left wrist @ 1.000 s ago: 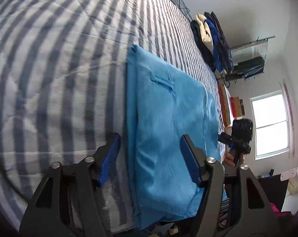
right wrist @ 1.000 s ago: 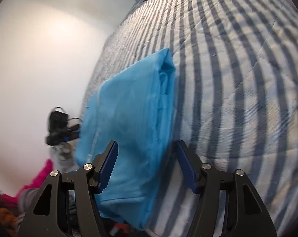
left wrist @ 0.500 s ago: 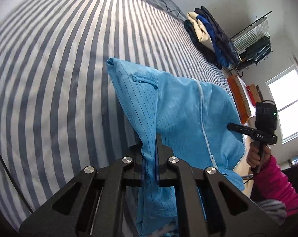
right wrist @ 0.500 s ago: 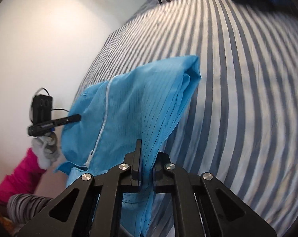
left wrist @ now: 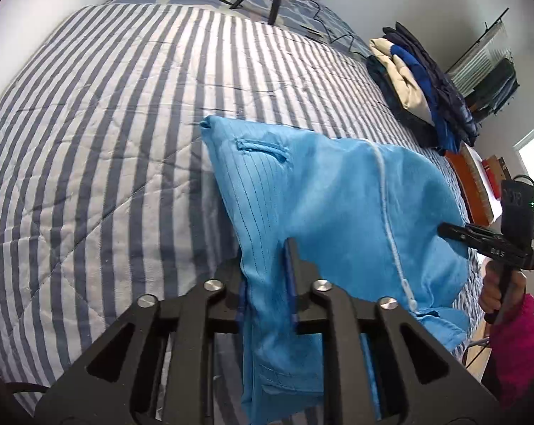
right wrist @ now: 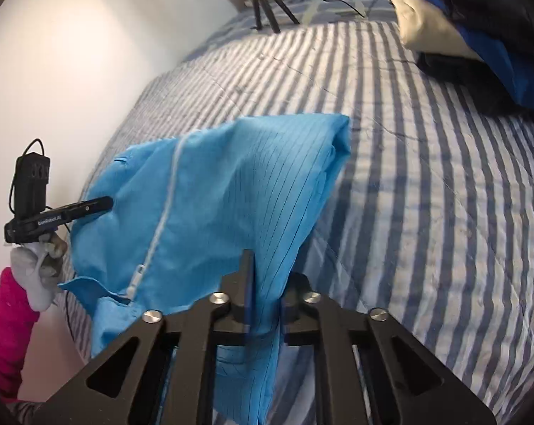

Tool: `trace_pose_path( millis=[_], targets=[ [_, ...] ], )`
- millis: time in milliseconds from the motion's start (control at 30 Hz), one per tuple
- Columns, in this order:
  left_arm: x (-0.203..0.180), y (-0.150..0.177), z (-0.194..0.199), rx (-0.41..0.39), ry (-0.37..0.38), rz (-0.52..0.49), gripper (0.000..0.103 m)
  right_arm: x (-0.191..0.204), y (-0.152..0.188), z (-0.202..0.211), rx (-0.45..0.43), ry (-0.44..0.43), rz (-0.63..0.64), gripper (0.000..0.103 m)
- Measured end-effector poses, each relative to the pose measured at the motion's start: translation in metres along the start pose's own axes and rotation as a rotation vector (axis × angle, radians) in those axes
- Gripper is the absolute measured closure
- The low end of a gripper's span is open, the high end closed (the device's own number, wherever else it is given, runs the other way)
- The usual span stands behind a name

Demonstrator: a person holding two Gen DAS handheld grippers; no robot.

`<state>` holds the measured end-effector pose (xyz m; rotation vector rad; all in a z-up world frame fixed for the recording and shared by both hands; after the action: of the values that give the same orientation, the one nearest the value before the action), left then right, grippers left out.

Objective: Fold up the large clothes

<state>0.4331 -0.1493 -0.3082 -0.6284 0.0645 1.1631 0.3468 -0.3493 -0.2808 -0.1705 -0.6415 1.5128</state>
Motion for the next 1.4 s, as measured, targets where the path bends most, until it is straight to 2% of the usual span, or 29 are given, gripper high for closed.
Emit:
trace_pose_path(
  millis=[167, 233, 267, 300, 333, 367, 467, 533, 633, 667, 700, 733, 800, 867, 933, 1100, 1133, 1167, 1200, 1233, 1267, 1400],
  targets=[
    [0.000, 0.006, 0.045, -0.092, -0.052, -0.049, 0.081, -0.003, 0.016, 0.038, -0.037, 0.063, 0.024, 0.085],
    [-0.008, 0.015, 0.070, -0.128, -0.033, -0.084, 0.081, 0.006, 0.027, 0.062, -0.065, 0.049, 0.063, 0.085],
    [-0.013, 0.025, 0.082, -0.135, -0.009, -0.106, 0.080, 0.014, 0.035, 0.073, -0.073, 0.020, 0.100, 0.078],
    [-0.020, 0.032, 0.090, -0.140, 0.006, -0.127, 0.073, 0.021, 0.042, 0.080, -0.076, -0.004, 0.126, 0.072],
    [-0.029, 0.045, 0.099, -0.144, 0.026, -0.158, 0.069, 0.031, 0.053, 0.088, -0.078, -0.032, 0.158, 0.056],
    [-0.038, 0.060, 0.105, -0.136, 0.050, -0.187, 0.063, 0.040, 0.064, 0.092, -0.071, -0.064, 0.185, 0.049],
    [-0.062, 0.098, 0.105, -0.061, 0.104, -0.263, 0.063, 0.061, 0.094, 0.087, 0.004, -0.173, 0.205, 0.050],
    [-0.076, 0.125, 0.096, 0.012, 0.131, -0.305, 0.063, 0.069, 0.110, 0.074, 0.051, -0.192, 0.205, 0.050],
    [-0.095, 0.157, 0.077, 0.122, 0.162, -0.330, 0.063, 0.070, 0.128, 0.057, 0.105, -0.240, 0.116, 0.049],
    [-0.100, 0.164, 0.071, 0.140, 0.155, -0.350, 0.063, 0.070, 0.131, 0.053, 0.117, -0.266, 0.083, 0.049],
    [-0.105, 0.171, 0.068, 0.137, 0.114, -0.395, 0.063, 0.070, 0.133, 0.049, 0.127, -0.272, 0.065, 0.049],
    [-0.110, 0.176, 0.065, 0.132, 0.070, -0.439, 0.063, 0.071, 0.136, 0.048, 0.131, -0.255, 0.068, 0.049],
    [-0.117, 0.180, 0.063, 0.135, 0.030, -0.492, 0.063, 0.074, 0.137, 0.045, 0.142, -0.233, 0.057, 0.049],
    [-0.127, 0.181, 0.059, 0.124, -0.015, -0.558, 0.062, 0.074, 0.136, 0.040, 0.167, -0.222, 0.009, 0.049],
    [-0.140, 0.187, 0.056, 0.107, -0.071, -0.648, 0.062, 0.073, 0.129, 0.028, 0.194, -0.175, -0.035, 0.049],
    [-0.154, 0.200, 0.033, 0.093, -0.150, -0.774, 0.062, 0.062, 0.119, 0.006, 0.244, -0.217, -0.152, 0.049],
    [-0.156, 0.201, 0.028, 0.084, -0.171, -0.798, 0.062, 0.063, 0.117, 0.003, 0.251, -0.216, -0.157, 0.051],
    [-0.158, 0.202, 0.024, 0.067, -0.204, -0.822, 0.064, 0.064, 0.116, 0.001, 0.247, -0.228, -0.161, 0.061],
    [-0.160, 0.201, 0.022, 0.051, -0.225, -0.833, 0.072, 0.063, 0.113, 0.002, 0.244, -0.236, -0.165, 0.067],
    [-0.160, 0.200, 0.020, 0.040, -0.239, -0.832, 0.077, 0.064, 0.109, 0.003, 0.241, -0.240, -0.170, 0.079],
    [-0.161, 0.196, 0.021, 0.021, -0.250, -0.822, 0.087, 0.065, 0.105, 0.004, 0.230, -0.241, -0.168, 0.089],
    [-0.165, 0.179, 0.030, -0.078, -0.258, -0.792, 0.089, 0.075, 0.080, 0.030, 0.126, -0.229, -0.101, 0.097]
  ],
)
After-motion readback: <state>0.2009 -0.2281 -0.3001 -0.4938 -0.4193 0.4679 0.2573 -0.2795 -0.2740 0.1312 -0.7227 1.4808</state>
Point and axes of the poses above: each gripper's, at about its wrist camera, not at the fingertips, and z roughly against the way its jaws point, x to its left, y to its underside, the point moved 1 cm from there along -z, roughly the way its jaws point
